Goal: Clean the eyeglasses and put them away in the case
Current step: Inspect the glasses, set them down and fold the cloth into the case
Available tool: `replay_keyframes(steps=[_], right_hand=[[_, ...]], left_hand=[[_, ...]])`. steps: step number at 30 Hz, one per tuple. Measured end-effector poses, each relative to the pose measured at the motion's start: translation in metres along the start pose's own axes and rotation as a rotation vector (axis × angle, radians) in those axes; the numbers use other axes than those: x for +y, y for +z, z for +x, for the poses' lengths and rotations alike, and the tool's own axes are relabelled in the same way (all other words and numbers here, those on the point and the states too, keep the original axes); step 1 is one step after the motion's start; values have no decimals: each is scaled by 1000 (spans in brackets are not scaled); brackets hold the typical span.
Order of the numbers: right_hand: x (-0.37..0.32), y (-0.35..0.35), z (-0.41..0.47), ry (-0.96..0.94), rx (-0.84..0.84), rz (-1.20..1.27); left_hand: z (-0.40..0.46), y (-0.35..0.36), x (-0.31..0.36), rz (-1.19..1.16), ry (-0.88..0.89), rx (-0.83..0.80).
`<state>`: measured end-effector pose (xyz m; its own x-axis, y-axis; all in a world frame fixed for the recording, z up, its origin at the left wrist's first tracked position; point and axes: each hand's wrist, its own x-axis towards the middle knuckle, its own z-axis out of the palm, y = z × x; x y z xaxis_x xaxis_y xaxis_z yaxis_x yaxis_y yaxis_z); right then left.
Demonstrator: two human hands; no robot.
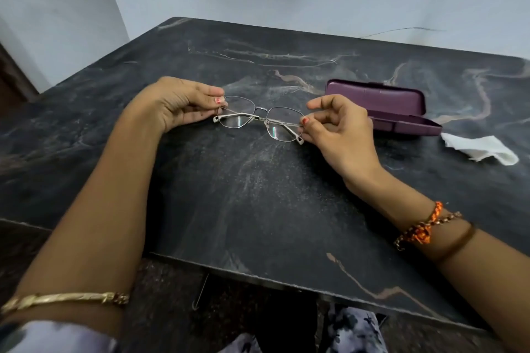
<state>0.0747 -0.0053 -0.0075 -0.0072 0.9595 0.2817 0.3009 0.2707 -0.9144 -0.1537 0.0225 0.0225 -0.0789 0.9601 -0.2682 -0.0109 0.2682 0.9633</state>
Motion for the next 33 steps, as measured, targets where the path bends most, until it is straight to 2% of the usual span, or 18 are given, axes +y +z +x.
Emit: replay_keyframes(steps=[13, 25, 29, 33], right_hand=[[1, 2, 2, -24, -13, -33], [-5, 1, -3, -71, 10, -104], [-7, 1, -6, -177, 62, -213], [-16, 0, -14, -331, 80, -317]], left_hand=[[-5, 8, -2, 178, 127, 79], [6, 11, -9, 181, 216, 207], [11, 17, -11, 203, 440, 403], [6, 25, -13, 487, 688, 724]])
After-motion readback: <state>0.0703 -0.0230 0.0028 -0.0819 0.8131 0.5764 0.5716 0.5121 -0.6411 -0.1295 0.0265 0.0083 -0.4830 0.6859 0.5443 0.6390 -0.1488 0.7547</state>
